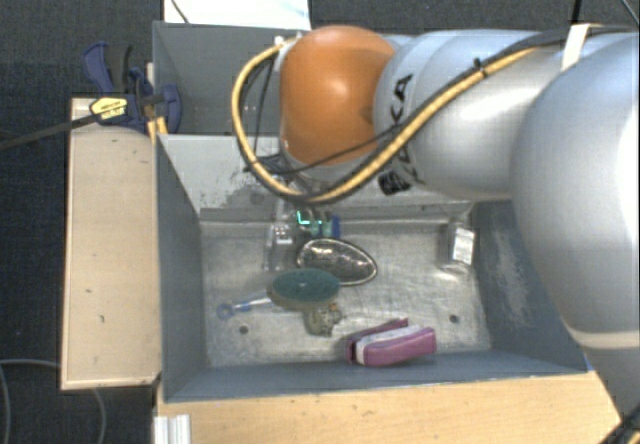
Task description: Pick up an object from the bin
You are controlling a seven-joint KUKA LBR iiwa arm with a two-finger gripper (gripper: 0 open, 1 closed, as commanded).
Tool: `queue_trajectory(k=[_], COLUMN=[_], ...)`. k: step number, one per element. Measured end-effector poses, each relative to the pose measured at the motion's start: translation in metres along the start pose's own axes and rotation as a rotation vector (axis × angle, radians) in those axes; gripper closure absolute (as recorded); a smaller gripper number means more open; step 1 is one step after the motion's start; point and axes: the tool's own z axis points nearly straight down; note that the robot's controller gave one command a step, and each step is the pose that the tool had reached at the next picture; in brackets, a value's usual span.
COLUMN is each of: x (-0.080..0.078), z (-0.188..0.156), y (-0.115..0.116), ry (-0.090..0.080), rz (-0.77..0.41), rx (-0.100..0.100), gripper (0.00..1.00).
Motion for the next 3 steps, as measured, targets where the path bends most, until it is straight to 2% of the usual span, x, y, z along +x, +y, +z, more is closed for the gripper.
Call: queue_trajectory(k=[1, 2, 3], x=[0.011, 0.053, 0.029], z=[0.101, 0.090, 0.015], y=[-0.049, -0.135, -0.101], ry=[-0.004, -0.035, -0.015], rz=[0.072, -0.062, 0.072], rx=[0.000, -0.003, -0.003], gripper=[0.00, 0.00, 0.00])
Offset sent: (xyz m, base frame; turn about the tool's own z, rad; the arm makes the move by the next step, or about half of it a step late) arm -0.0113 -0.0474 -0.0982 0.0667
